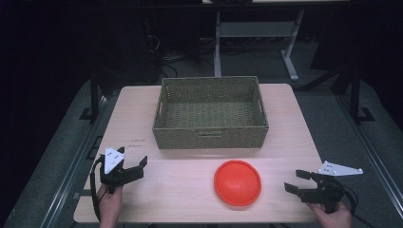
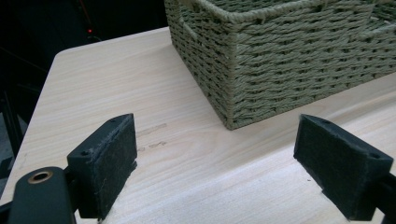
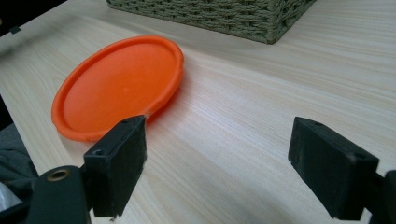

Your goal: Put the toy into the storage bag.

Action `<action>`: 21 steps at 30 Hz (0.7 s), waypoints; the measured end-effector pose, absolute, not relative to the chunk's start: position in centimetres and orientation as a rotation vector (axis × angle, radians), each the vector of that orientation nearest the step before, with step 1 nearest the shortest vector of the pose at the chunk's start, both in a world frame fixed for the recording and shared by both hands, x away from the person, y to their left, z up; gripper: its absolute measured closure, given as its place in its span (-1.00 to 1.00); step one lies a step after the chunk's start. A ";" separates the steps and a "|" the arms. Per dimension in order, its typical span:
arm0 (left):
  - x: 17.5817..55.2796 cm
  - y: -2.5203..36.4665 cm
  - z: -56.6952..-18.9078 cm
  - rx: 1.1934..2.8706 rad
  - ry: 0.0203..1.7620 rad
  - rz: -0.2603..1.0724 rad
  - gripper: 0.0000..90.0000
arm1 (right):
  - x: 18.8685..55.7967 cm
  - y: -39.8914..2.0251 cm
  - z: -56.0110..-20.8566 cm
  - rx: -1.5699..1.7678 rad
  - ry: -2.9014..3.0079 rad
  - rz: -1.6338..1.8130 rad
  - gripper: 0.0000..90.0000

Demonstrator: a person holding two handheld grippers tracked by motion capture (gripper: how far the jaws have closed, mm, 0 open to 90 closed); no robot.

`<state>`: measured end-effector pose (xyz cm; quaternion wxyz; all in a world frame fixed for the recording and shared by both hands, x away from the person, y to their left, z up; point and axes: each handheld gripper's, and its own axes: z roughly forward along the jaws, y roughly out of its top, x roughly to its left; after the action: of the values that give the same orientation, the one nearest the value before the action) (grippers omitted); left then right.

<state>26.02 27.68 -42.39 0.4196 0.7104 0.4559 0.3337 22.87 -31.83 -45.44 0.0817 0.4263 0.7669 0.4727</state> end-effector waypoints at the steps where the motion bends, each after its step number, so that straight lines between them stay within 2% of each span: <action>1: 26.0 27.7 -42.4 1.780 1.150 0.835 -0.72 | 22.9 -31.8 -45.5 1.274 2.294 1.410 -0.59; 21: 25.9 27.7 -42.5 1.788 1.138 0.827 -0.72 | 24.1 -28.3 -44.5 1.219 2.385 1.385 -0.62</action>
<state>25.86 27.67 -42.47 0.4198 0.7134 0.4538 0.3301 24.06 -28.33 -44.51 0.0631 0.4036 0.7894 0.4583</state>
